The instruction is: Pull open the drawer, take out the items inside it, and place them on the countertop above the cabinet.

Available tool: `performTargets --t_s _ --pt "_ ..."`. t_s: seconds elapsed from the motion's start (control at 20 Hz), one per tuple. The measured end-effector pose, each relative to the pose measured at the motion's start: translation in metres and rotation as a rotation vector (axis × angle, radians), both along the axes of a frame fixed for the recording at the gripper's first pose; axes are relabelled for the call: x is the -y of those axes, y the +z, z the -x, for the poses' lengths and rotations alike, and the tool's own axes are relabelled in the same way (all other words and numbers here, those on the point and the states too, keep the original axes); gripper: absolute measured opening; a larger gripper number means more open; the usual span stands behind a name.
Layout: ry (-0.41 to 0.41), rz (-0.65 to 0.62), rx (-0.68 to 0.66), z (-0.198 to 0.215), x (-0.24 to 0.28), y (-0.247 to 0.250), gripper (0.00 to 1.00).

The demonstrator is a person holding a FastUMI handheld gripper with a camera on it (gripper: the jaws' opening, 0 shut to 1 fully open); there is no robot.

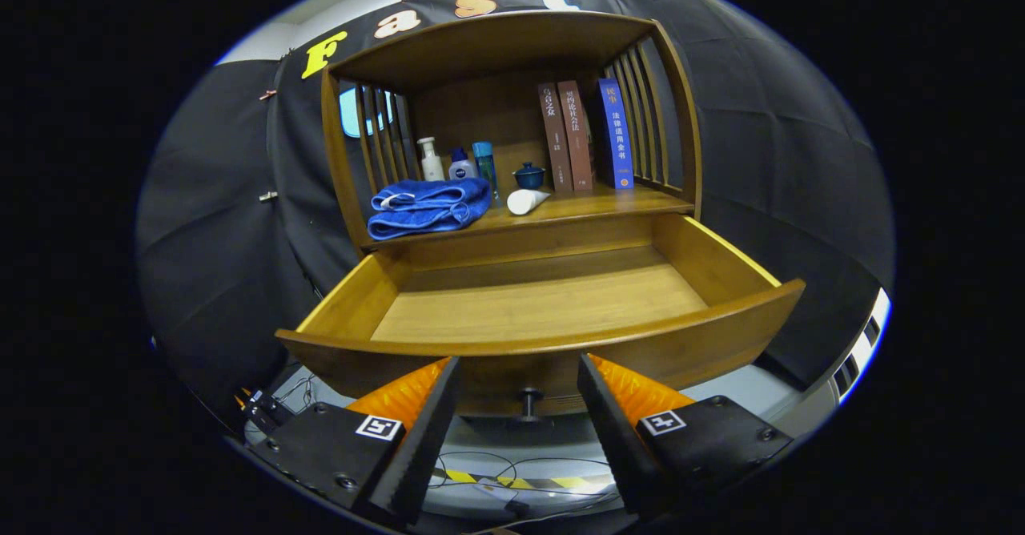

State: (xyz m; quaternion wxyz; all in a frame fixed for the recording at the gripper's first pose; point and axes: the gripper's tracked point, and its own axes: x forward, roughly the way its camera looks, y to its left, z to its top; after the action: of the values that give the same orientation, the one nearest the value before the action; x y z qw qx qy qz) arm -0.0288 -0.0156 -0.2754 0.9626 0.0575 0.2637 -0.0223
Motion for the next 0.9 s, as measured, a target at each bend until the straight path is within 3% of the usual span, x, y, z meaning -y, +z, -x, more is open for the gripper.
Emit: performTargets --t_s 0.55,0.9 --pt "-0.023 0.028 0.034 -0.013 0.005 -0.021 0.92" --pt "-0.027 0.017 0.066 -0.059 0.009 -0.025 0.92"
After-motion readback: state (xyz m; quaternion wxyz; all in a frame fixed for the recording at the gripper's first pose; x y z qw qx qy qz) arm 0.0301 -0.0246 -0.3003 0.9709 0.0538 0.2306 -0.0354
